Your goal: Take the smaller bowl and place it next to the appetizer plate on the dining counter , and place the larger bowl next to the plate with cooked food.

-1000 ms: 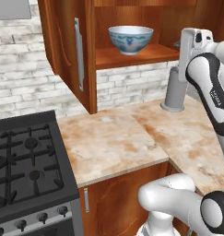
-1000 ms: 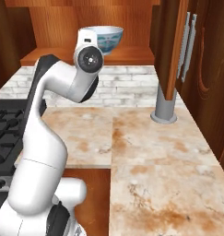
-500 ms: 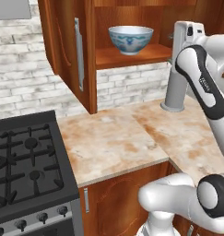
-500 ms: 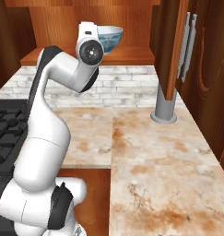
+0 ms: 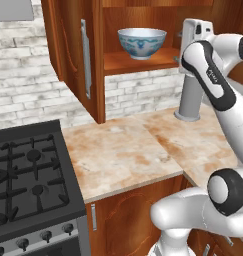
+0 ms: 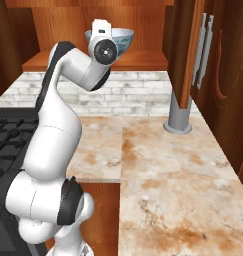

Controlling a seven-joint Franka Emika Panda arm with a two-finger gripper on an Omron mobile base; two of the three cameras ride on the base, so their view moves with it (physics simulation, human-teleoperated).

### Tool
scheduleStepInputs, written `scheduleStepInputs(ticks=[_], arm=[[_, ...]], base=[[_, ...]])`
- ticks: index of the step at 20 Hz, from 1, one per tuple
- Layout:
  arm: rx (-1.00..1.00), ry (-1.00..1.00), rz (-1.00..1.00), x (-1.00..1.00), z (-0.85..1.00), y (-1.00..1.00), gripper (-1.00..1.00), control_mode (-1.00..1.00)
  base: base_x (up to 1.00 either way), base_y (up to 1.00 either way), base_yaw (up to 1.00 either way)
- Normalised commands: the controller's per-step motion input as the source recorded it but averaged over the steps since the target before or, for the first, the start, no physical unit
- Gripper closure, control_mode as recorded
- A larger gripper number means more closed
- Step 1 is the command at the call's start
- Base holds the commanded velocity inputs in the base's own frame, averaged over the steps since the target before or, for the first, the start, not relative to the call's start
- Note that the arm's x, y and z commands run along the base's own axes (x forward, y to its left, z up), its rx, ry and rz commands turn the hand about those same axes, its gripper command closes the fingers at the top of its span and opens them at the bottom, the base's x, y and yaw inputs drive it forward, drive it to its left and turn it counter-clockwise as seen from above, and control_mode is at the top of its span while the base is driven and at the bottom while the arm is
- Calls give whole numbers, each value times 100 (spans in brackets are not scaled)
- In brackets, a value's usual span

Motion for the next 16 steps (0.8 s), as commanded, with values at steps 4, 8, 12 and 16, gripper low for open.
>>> scheduleStepInputs(ticks=[4,8,12,16], arm=[[0,0,0,58,0,-1,-100,-100],[0,2,0,55,4,-12,-100,-100],[0,11,0,54,5,-8,-100,-100],[0,7,0,55,0,-3,-100,-100]], base=[[0,0,0],[0,0,0],[0,0,0],[0,0,0]])
